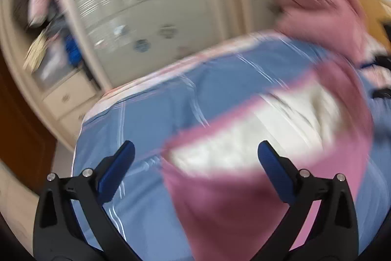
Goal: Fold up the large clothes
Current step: 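Lay the folded jacket flat on the sheet and open both tools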
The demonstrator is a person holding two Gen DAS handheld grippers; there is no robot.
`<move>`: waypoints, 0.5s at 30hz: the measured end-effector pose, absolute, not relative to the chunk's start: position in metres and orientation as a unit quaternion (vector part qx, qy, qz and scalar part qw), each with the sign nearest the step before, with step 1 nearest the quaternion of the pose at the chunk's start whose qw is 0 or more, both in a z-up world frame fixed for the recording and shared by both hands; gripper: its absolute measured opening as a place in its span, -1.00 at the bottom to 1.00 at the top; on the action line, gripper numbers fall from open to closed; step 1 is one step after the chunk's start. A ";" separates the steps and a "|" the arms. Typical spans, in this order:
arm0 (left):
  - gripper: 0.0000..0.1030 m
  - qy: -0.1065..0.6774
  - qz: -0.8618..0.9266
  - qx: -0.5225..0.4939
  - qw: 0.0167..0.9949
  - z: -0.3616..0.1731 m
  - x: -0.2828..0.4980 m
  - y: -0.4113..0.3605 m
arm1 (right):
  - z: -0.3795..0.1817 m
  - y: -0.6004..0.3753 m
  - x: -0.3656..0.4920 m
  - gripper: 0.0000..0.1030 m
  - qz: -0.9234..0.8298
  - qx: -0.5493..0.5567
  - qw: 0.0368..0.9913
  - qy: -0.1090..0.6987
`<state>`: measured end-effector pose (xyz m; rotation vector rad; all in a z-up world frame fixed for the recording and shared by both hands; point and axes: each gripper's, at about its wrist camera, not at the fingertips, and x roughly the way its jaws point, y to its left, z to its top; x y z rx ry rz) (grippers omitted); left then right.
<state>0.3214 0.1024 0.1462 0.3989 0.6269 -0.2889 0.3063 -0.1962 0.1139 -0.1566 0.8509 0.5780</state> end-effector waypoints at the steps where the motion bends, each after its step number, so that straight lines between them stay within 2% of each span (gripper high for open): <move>1: 0.96 0.311 -0.159 0.210 0.913 0.136 0.305 0.092 | 0.099 -0.176 0.301 0.97 0.294 -0.087 0.852 0.424; 3: 0.96 0.348 -0.173 0.225 0.894 0.116 0.299 0.074 | 0.082 -0.140 0.304 0.97 0.301 -0.107 0.835 0.448; 5: 0.96 0.407 -0.170 0.216 0.871 0.094 0.329 0.059 | 0.079 -0.108 0.331 0.97 0.292 -0.102 0.835 0.456; 7: 0.96 0.421 -0.131 0.198 0.875 0.090 0.370 0.055 | 0.087 -0.094 0.371 0.97 0.265 -0.062 0.845 0.460; 10: 0.96 0.306 0.088 0.146 0.936 0.130 0.434 0.075 | 0.111 -0.099 0.439 0.97 0.169 -0.010 0.901 0.399; 12: 0.96 0.285 0.135 0.080 0.945 0.152 0.448 0.097 | 0.117 -0.128 0.464 0.97 0.104 0.062 0.920 0.372; 14: 0.96 0.268 0.135 0.000 0.954 0.171 0.441 0.121 | 0.118 -0.164 0.470 0.97 0.123 0.183 0.911 0.350; 15: 0.96 0.258 0.112 -0.011 0.960 0.174 0.429 0.126 | 0.118 -0.171 0.467 0.97 0.148 0.208 0.905 0.341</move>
